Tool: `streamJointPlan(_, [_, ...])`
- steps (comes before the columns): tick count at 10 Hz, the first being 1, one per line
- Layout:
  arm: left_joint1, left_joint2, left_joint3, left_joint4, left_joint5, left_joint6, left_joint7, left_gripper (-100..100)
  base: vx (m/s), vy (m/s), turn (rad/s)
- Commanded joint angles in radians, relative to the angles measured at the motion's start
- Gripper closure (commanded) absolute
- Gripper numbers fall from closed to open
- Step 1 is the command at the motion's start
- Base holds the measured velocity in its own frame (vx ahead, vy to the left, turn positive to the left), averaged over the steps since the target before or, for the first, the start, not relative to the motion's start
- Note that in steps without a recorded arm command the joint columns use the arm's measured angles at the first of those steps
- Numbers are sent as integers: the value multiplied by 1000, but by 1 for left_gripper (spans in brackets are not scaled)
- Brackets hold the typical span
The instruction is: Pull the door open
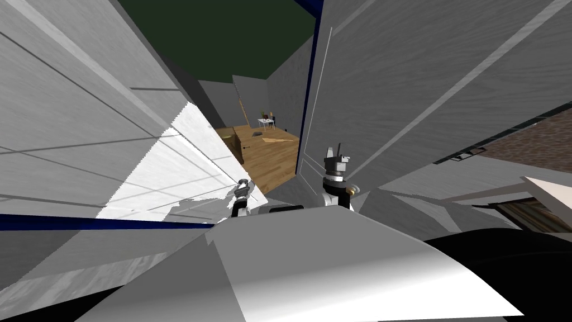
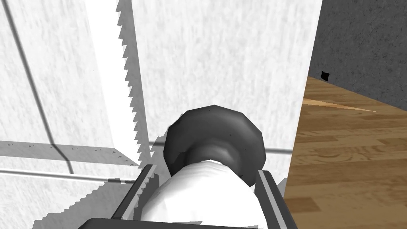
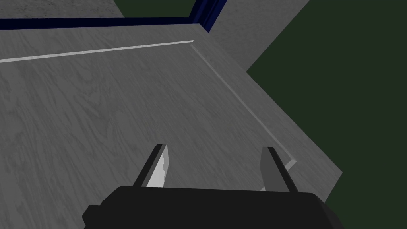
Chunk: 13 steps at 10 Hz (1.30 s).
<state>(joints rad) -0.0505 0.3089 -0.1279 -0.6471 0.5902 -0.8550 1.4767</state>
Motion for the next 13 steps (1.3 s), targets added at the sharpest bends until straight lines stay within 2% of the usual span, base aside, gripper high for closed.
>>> streamJointPlan(1, [7,13,-20,-5,-8,-6,23,100,-118,11,-108])
streamJointPlan(3, [13,25,-37,-9,-15,-11,44,100,-192,36,-90])
streamJointPlan(10, [49,95,-139,-33,-55,-43,164,100,-225,43,-116])
streamJointPlan(11, [42,88,-130,-23,-51,-41,154,100,-119,34,-43])
streamJointPlan(12, [56,101,-154,-28,-62,-54,177,100,-163,9,-106])
streamJointPlan(13, [61,110,-164,-31,-67,-62,188,100,-247,44,-101])
